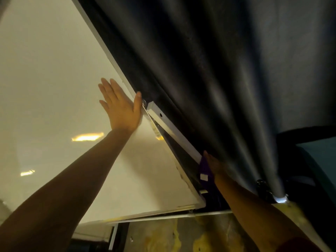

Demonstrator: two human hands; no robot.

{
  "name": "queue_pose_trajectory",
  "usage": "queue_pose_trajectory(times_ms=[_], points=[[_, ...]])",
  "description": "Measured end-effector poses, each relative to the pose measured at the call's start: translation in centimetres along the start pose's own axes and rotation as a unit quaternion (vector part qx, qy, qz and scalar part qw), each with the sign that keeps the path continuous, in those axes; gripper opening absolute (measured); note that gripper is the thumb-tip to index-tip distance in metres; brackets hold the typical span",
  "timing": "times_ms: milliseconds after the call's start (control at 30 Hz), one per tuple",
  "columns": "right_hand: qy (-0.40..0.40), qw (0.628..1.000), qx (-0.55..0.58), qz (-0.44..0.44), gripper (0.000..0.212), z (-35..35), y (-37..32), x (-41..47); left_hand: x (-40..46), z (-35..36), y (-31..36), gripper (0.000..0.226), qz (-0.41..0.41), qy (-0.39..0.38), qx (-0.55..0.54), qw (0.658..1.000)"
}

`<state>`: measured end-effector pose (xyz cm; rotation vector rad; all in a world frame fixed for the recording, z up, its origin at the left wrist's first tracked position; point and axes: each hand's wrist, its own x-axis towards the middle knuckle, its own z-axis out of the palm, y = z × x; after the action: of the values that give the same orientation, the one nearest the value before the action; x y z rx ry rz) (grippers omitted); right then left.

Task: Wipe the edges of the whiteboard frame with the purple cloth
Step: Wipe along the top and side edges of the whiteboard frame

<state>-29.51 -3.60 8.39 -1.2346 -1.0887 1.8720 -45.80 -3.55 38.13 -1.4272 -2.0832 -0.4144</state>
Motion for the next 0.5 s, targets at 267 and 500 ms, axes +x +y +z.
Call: queue_pose_trajectory(times_ms=[267,500], points=[[0.067,0.954,0.081,-0.281,0.027,4.9,-15.0,-5.7,0.4,0.4,0.2,0.090,-0.019,0.000,0.003,1.000],[0.234,0.895,0.114,-0.362,0.029,7.1,-12.3,-7.2,0.3,0.7,0.4,0.083,-0.009,0.026,-0.045,0.999]])
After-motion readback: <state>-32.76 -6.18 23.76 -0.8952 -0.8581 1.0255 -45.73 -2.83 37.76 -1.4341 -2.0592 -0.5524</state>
